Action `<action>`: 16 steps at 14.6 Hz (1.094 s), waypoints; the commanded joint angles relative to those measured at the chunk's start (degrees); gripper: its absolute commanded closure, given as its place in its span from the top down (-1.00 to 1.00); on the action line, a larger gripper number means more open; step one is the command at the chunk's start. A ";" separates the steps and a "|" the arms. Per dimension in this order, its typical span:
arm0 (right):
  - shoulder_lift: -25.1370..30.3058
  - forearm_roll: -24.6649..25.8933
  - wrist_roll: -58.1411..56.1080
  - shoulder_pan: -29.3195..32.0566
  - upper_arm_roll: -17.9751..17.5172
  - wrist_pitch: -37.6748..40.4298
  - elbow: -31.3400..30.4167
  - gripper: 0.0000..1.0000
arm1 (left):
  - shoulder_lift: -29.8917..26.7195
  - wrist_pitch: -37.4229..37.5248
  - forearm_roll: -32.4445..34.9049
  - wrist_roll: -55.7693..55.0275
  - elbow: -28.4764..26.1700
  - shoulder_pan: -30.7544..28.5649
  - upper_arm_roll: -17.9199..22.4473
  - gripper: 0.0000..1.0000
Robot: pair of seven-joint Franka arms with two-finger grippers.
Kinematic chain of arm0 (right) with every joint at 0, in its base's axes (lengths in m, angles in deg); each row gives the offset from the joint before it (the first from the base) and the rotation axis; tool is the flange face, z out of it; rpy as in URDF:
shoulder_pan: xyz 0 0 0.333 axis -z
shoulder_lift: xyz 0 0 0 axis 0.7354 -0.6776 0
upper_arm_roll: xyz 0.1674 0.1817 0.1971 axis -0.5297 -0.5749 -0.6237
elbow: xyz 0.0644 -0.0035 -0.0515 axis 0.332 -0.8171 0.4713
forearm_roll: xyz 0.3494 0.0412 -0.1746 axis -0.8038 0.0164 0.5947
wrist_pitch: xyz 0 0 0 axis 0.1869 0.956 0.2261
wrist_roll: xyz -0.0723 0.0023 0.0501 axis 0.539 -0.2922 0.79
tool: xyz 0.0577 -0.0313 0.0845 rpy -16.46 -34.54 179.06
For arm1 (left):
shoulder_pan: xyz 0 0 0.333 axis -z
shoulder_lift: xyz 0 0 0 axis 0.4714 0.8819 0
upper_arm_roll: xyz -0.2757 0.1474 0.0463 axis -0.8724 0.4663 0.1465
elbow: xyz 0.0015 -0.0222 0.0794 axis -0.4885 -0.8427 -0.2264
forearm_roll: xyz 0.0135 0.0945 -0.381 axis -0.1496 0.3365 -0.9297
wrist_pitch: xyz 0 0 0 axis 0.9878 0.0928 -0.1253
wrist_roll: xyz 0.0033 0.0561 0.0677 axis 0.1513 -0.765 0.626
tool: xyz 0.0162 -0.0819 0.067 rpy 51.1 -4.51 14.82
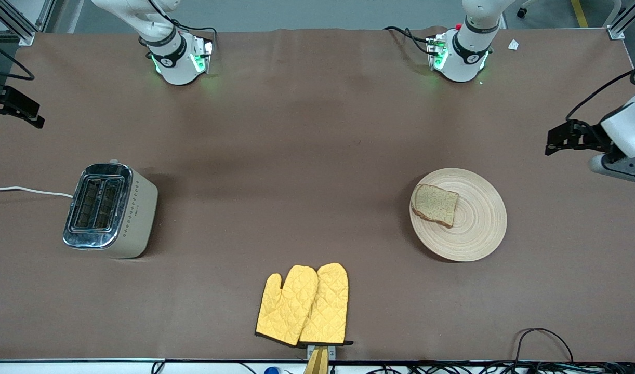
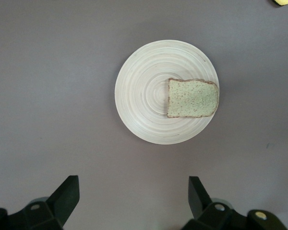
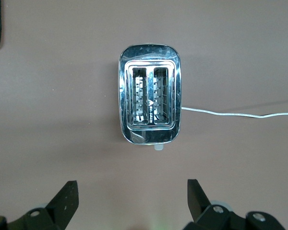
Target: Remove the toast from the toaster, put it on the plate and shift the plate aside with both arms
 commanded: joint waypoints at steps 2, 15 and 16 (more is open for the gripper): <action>-0.18 0.48 -0.21 0.07 -0.43 0.59 0.98 1.00 | -5.10 -0.06 -1.04 0.60 -0.12 12.25 11.70 1.00; -0.10 0.48 -0.12 -0.11 -0.60 0.94 0.98 1.00 | -12.60 -7.18 -8.34 -1.60 -8.74 41.33 46.41 1.00; -0.10 0.48 -0.12 -0.11 -0.60 0.94 0.98 1.00 | -11.81 -7.45 -8.34 -1.86 -8.56 41.24 46.41 1.00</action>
